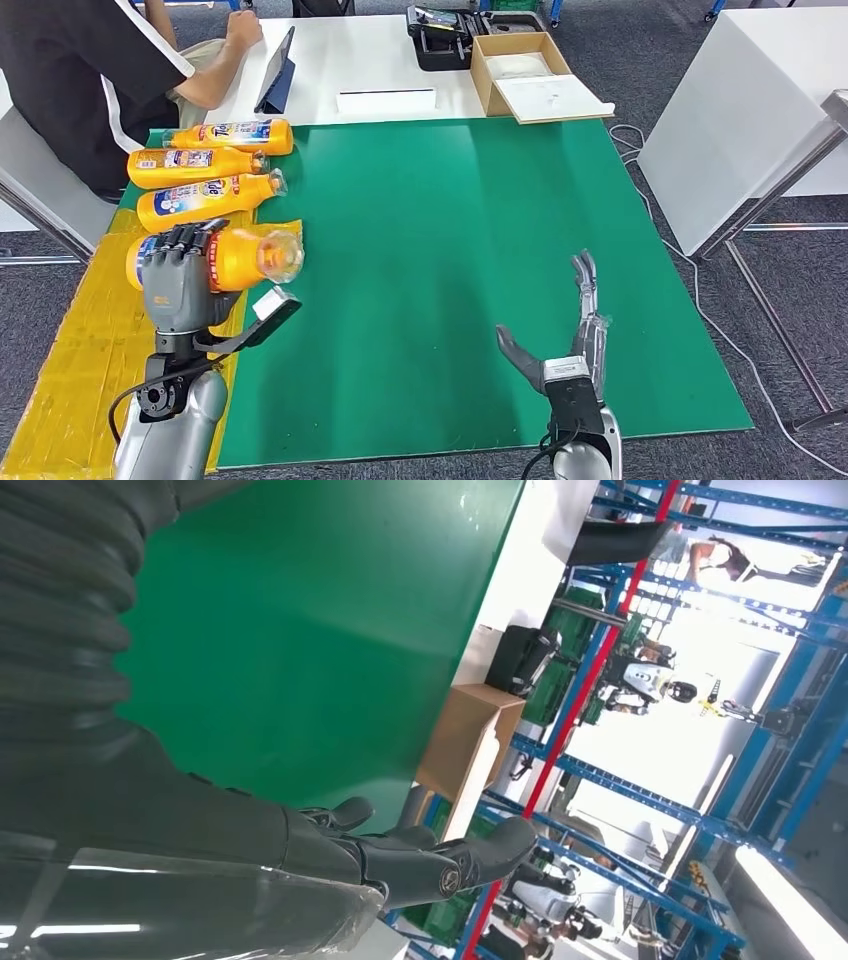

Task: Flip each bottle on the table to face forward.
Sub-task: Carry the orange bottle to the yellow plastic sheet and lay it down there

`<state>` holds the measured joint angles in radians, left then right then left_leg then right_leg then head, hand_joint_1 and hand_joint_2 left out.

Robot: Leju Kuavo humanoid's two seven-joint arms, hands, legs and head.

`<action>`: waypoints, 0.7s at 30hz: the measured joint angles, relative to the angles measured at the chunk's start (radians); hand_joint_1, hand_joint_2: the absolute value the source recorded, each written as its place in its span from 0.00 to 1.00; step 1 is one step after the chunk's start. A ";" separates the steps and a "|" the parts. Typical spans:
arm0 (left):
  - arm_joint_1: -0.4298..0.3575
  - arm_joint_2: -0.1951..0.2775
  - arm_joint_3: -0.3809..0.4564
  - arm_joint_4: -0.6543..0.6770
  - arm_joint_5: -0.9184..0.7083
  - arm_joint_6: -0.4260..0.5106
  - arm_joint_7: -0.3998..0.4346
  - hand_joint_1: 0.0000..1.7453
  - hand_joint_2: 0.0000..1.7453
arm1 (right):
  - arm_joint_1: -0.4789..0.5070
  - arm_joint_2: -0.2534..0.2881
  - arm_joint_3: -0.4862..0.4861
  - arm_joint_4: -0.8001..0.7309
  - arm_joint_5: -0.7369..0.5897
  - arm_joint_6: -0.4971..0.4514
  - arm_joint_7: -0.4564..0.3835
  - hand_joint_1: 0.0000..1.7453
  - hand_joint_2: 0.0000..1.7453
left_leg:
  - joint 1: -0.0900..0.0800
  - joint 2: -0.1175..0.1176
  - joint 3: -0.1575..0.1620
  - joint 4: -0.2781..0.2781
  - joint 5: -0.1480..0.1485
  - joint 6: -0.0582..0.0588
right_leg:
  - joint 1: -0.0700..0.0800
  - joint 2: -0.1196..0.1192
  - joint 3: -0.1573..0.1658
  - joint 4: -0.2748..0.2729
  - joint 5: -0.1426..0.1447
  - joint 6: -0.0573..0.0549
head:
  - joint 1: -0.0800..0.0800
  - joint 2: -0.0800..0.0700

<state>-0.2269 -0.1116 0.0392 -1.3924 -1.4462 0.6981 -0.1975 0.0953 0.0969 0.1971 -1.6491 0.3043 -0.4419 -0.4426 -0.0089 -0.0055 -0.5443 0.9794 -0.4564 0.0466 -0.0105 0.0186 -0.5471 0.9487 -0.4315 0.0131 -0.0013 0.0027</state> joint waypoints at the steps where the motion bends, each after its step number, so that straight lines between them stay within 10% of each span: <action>1: -0.006 0.002 0.000 0.002 -0.024 0.000 0.031 1.00 1.00 | -0.001 0.000 -0.002 -0.001 -0.002 0.000 0.001 0.00 1.00 | 0.000 -0.001 0.000 0.000 0.000 0.000 | 0.000 0.000 0.000 0.000 0.000 0.000 | 0.000 0.000; 8: -0.103 0.113 -0.190 0.157 -0.122 0.000 0.383 1.00 1.00 | -0.022 -0.004 -0.005 -0.001 -0.013 -0.005 0.004 0.00 1.00 | 0.000 -0.001 0.000 0.000 0.000 0.000 | 0.000 -0.001 0.000 0.000 0.000 0.000 | 0.000 0.000; 21: -0.258 0.178 -0.322 0.559 -0.123 -0.119 0.397 1.00 1.00 | -0.029 -0.044 0.032 -0.004 -0.004 -0.035 0.050 0.00 1.00 | 0.000 0.000 -0.001 0.000 0.001 0.000 | 0.000 0.000 0.000 0.000 0.000 0.000 | 0.000 0.000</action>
<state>-0.4853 0.0663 -0.2826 -0.8334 -1.5690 0.5796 0.1993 0.0664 0.0532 0.2292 -1.6527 0.2999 -0.4772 -0.3930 -0.0090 -0.0055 -0.5454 0.9794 -0.4559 0.0465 -0.0108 0.0183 -0.5469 0.9491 -0.4314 0.0132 -0.0012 0.0027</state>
